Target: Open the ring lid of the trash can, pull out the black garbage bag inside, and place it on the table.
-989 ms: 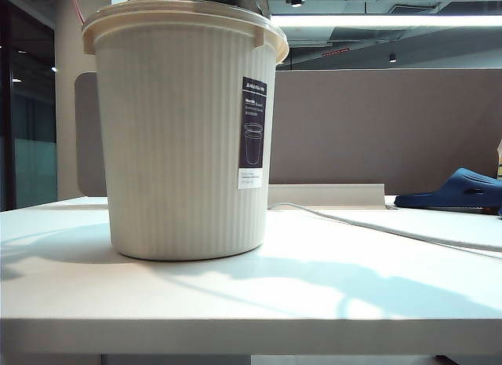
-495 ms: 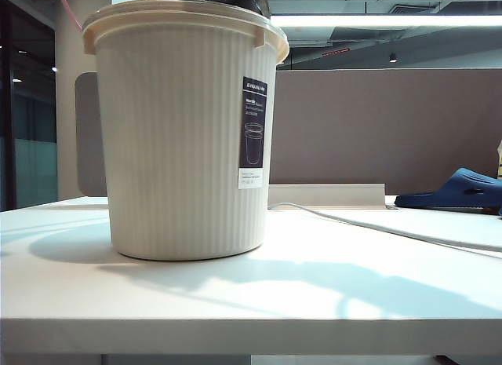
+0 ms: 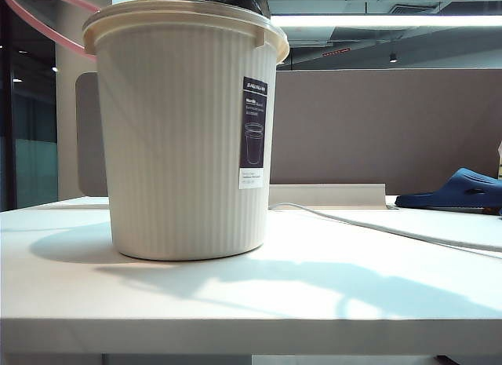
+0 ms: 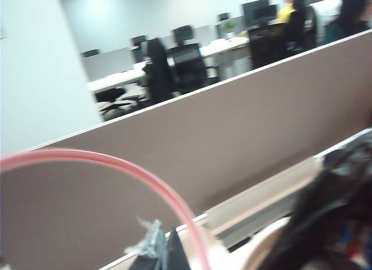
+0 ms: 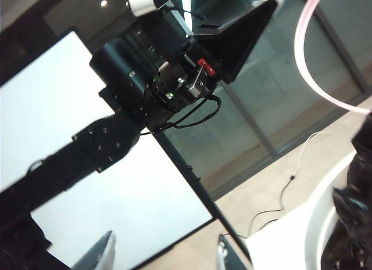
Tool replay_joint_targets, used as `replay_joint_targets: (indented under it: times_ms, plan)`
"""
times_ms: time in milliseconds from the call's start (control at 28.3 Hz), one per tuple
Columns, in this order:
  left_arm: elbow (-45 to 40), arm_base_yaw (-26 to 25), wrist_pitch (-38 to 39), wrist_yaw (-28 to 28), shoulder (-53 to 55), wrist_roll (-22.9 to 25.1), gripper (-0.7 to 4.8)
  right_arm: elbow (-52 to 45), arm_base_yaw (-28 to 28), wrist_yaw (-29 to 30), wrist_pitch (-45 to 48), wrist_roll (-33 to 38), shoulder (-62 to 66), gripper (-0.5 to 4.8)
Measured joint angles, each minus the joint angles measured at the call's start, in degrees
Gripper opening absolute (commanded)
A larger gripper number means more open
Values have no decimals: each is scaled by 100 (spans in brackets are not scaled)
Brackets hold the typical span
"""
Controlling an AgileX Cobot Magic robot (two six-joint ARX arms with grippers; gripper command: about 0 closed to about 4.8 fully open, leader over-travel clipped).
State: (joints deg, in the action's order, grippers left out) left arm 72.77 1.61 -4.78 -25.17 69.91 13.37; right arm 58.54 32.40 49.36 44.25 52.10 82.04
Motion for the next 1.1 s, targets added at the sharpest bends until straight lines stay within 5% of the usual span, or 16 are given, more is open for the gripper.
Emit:
replay_joint_targets:
  times_ms: [177, 389, 530, 671, 848, 989, 1095]
  plan:
    - [11, 0, 166, -33, -4, -553, -6, 0, -22, -72, 4, -496, 0, 222]
    - [13, 50, 909, -83, -7, -2074, -3, 181, -304, -188, -42, -678, 0, 236]
    - [13, 39, 1670, -376, -7, -2465, 51, 507, -553, -282, -356, -737, 0, 247]
    - [13, 50, 2251, -737, -7, -3143, 69, 1051, -708, -376, -1285, -1169, 0, 247]
    - [13, 63, 2747, -1718, -7, -3748, 229, 1786, -752, -929, -3189, -2566, 0, 248]
    - [13, 337, 2894, -1967, -7, -3893, 234, 1971, -752, -1659, -3965, -3117, 0, 248]
    - [13, 638, 2979, -1602, -7, -3941, 243, 2085, -754, -2409, -4715, -3272, 0, 248]
